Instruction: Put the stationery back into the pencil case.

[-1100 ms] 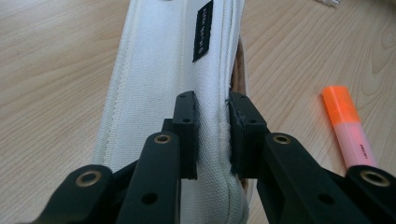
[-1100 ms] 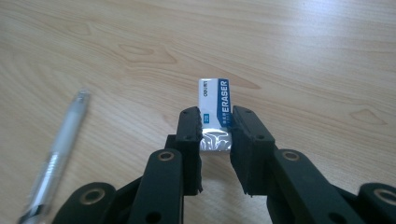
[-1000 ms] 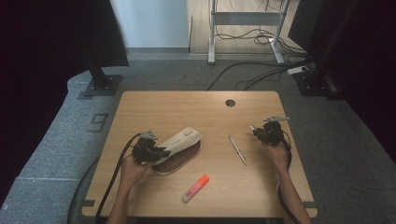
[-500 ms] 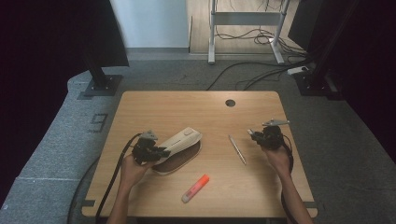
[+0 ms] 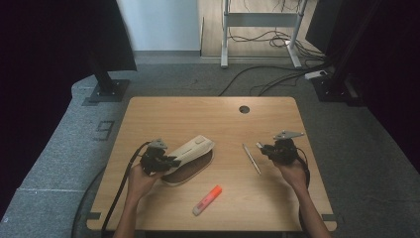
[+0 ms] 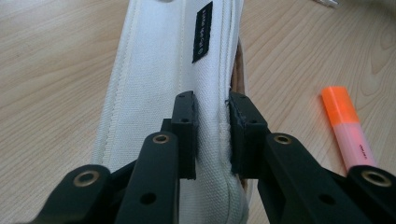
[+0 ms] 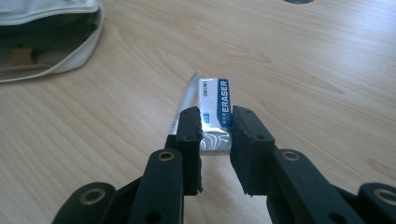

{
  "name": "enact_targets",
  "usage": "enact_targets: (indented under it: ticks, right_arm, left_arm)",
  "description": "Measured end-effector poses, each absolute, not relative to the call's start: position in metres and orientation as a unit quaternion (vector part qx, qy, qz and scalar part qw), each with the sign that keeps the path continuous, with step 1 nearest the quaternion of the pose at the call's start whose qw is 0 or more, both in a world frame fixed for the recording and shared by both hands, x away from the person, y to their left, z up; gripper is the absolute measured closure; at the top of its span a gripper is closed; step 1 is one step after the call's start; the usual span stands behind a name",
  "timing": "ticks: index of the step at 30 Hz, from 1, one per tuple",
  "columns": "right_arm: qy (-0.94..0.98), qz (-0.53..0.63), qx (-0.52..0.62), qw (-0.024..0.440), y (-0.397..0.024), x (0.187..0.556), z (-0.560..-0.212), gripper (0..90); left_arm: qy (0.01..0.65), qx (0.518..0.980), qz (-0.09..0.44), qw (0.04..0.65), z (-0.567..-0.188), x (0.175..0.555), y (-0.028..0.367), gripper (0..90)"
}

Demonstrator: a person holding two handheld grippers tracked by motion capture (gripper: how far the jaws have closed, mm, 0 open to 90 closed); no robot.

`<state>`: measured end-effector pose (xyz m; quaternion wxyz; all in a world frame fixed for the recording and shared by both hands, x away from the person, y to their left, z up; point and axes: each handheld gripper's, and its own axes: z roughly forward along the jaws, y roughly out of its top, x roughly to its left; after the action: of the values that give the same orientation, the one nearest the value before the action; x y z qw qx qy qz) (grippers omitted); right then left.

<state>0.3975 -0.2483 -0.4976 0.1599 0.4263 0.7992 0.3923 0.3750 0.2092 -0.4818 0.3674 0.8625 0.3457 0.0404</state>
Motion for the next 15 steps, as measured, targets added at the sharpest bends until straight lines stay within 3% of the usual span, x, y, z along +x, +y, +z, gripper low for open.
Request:
enact_targets:
  ticks: [15]
  right_arm:
    - [0.815,0.408,0.387,0.136,-0.215,0.389,-0.496,71.7]
  left_arm:
    - [0.347,0.860,0.044,0.372,-0.481,0.374,0.209,74.0]
